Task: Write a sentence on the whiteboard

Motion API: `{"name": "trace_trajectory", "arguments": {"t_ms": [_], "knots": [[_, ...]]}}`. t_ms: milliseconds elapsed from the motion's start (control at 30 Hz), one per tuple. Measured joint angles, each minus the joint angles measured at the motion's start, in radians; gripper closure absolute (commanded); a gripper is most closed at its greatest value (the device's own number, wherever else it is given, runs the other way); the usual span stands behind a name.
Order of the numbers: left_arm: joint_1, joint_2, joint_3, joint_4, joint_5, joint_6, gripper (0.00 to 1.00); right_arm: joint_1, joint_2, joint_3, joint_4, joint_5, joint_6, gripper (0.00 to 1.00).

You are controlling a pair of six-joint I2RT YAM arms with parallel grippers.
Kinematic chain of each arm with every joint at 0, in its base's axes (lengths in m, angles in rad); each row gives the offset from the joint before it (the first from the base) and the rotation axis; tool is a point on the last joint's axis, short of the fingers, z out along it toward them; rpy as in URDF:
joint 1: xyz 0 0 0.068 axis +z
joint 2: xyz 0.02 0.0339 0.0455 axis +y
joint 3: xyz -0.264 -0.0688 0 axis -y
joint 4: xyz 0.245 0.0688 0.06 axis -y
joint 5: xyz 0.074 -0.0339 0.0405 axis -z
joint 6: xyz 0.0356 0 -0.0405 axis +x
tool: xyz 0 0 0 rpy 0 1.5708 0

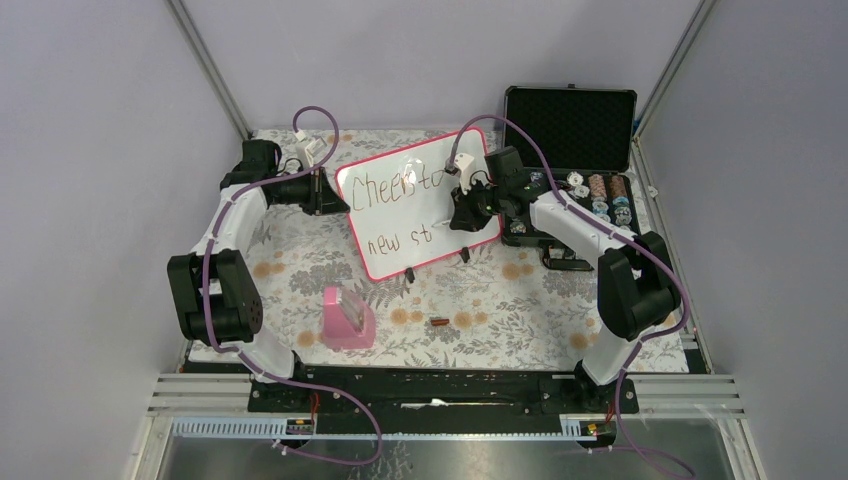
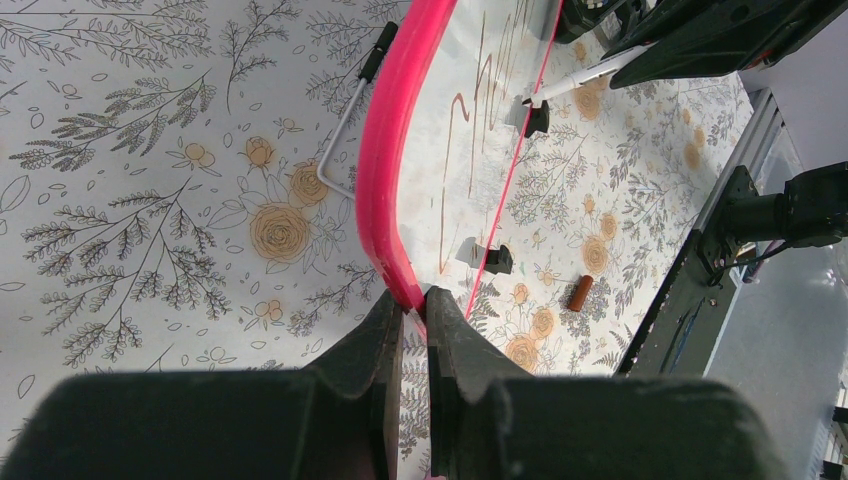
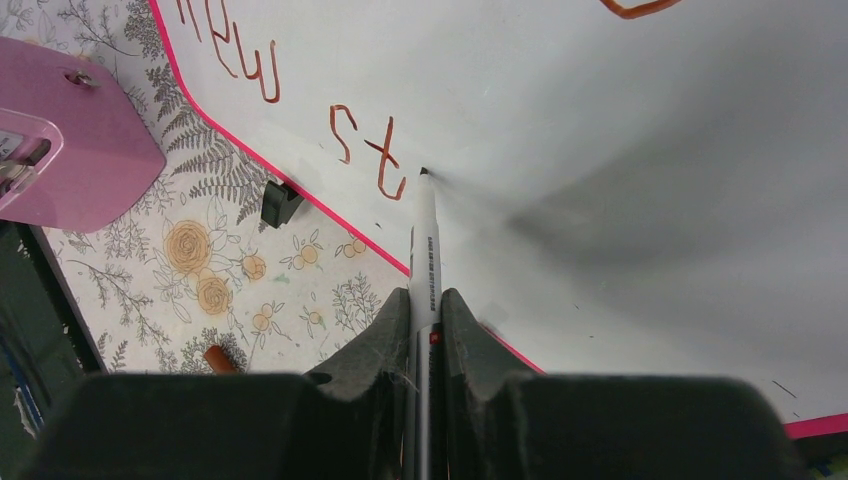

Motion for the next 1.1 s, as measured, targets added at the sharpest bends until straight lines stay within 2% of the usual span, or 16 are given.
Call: {"name": "trace_trajectory", "arguments": {"t_ms": [1100], "knots": [[-0.001,0.0,0.0,-0.001,-0.001,0.003,1.0,-0.025,-0.043,-0.026,-0.025,0.004,-0.023,1.0]]}}
